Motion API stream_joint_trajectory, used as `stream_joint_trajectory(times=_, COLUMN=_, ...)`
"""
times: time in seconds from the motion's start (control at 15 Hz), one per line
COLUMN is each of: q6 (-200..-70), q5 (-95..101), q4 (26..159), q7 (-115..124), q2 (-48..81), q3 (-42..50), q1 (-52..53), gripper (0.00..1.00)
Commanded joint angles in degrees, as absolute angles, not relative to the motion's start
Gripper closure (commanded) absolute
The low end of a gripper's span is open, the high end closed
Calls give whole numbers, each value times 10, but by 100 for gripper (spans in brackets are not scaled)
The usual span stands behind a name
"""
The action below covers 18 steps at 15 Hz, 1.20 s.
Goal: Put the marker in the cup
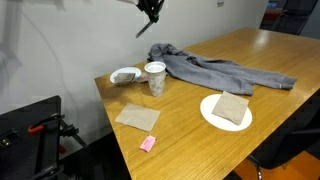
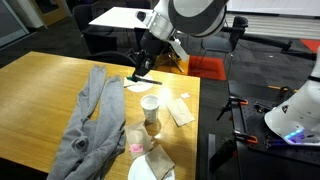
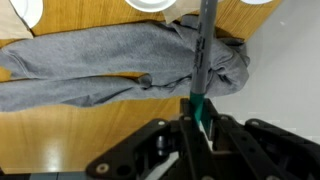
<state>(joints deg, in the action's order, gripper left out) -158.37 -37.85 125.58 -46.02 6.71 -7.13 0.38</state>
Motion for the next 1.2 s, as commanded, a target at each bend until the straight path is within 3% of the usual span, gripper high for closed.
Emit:
stream_joint_trajectory(times=0.0, q6=-1553, q5=-466, q4=1234, q7=-582, q2=67, q3=-86, q1=-11, gripper=96)
stream_joint_trajectory(times=0.67, q6=-1403, q5=-680, q4=1205, q7=-888, q2=72, q3=-65, q1=-21, gripper=96)
stream_joint_trajectory(times=0.73, q6=-1443, q5=-646, q4=1220, q7=-834, q2=67, q3=-61, q1=-4, gripper=96)
stream_joint_trajectory(times=0.8, q6=-1436, q5=-651, q4=1220, q7=-844, q2=67, q3=-57, q1=-4, gripper=85)
stream_joint_trajectory(times=1.13, q6=-1436, q5=-650, q4=1221, q7=-842, q2=68, q3=-55, q1=-1, gripper=85)
